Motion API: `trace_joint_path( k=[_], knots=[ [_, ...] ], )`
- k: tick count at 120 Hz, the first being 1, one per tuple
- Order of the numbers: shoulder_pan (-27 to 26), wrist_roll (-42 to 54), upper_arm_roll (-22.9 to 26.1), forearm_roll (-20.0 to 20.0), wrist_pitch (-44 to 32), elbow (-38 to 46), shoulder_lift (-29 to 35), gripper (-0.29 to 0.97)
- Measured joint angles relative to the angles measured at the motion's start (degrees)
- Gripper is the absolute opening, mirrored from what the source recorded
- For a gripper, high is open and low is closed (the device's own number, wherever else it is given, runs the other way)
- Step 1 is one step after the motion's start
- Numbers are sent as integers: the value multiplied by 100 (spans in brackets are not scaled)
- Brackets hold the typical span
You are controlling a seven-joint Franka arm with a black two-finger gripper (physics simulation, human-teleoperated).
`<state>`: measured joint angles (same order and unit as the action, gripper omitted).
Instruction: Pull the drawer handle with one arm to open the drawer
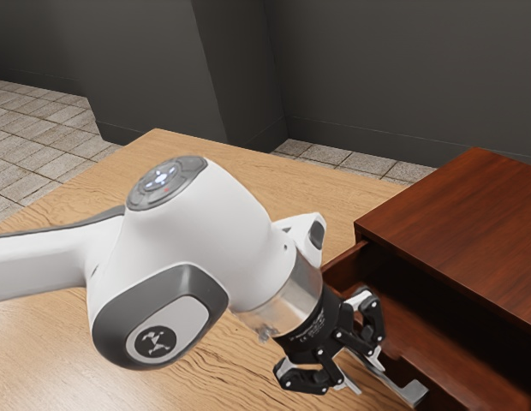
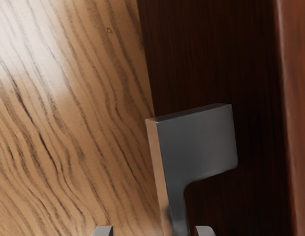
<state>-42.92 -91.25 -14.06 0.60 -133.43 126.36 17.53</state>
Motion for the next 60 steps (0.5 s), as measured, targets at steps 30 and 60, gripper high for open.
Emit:
trace_joint_path(
  k=[30,60],
  knots=[
    [-8,-22,58,3,-71,113,96,12],
    [-61,-39,70,-6,-95,214,209,11]
  ],
)
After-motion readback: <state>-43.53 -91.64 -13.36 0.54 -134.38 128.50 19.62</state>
